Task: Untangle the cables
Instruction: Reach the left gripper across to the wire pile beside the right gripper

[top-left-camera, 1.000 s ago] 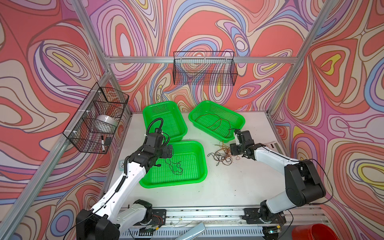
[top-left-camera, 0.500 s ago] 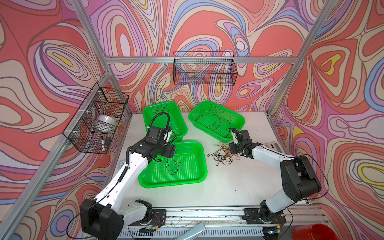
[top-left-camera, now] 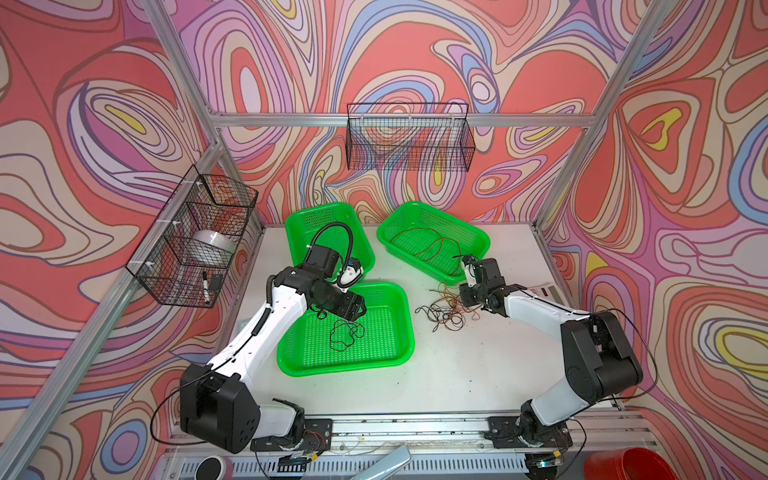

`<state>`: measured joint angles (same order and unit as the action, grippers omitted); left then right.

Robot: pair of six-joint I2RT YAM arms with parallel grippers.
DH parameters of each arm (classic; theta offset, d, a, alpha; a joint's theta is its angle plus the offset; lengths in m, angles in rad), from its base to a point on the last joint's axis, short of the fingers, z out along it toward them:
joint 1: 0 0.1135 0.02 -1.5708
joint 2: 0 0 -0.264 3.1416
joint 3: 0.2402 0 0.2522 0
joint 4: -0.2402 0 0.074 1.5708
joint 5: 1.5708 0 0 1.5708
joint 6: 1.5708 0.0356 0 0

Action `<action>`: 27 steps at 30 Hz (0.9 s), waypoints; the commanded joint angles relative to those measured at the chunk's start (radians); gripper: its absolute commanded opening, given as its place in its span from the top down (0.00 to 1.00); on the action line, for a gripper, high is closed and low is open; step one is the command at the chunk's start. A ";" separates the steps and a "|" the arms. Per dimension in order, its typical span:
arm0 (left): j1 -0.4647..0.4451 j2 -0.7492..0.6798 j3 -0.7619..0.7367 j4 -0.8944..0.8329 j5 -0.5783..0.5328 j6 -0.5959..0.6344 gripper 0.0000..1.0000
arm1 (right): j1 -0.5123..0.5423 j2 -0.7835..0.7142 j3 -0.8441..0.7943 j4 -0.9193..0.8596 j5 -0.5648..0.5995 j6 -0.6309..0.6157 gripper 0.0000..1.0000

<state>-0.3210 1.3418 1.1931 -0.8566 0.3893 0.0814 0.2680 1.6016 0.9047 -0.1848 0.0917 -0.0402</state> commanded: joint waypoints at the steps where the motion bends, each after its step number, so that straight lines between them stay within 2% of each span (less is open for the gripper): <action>1: -0.012 -0.044 -0.010 0.137 0.096 -0.036 0.21 | -0.005 0.022 0.024 0.028 0.016 0.002 0.64; 6: -0.109 -0.029 -0.006 0.301 0.070 -0.057 0.21 | -0.004 -0.025 0.036 -0.002 0.002 0.010 0.92; 9: -0.188 -0.017 -0.019 0.449 0.040 -0.052 0.21 | 0.002 -0.117 0.043 -0.073 -0.020 0.038 1.00; 13: -0.259 0.027 -0.026 0.686 0.089 -0.047 0.17 | 0.026 -0.262 0.050 -0.169 -0.081 0.081 1.00; 16: -0.322 0.096 -0.004 0.805 0.116 -0.013 0.13 | 0.030 -0.316 0.096 -0.260 -0.131 0.105 1.00; 19: -0.384 0.193 0.062 0.848 0.110 0.025 0.13 | 0.031 -0.345 0.151 -0.328 -0.146 0.103 1.00; 22: -0.403 0.277 0.131 0.851 0.080 0.002 0.13 | 0.031 -0.364 0.128 -0.330 -0.106 0.081 1.00; 23: -0.402 0.292 0.142 0.849 0.072 -0.014 0.14 | 0.031 -0.368 0.108 -0.319 -0.095 0.080 0.98; 25: -0.405 0.309 0.158 0.818 0.043 -0.025 0.15 | 0.030 -0.368 0.067 -0.298 -0.084 0.119 0.83; 27: -0.405 0.307 0.152 0.793 0.011 -0.018 0.15 | 0.030 -0.336 0.081 -0.318 -0.119 0.193 0.73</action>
<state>-0.7311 1.6550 1.3159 -0.0719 0.4450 0.0624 0.2958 1.2392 1.0000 -0.4610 -0.0143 0.0757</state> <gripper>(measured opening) 0.857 0.242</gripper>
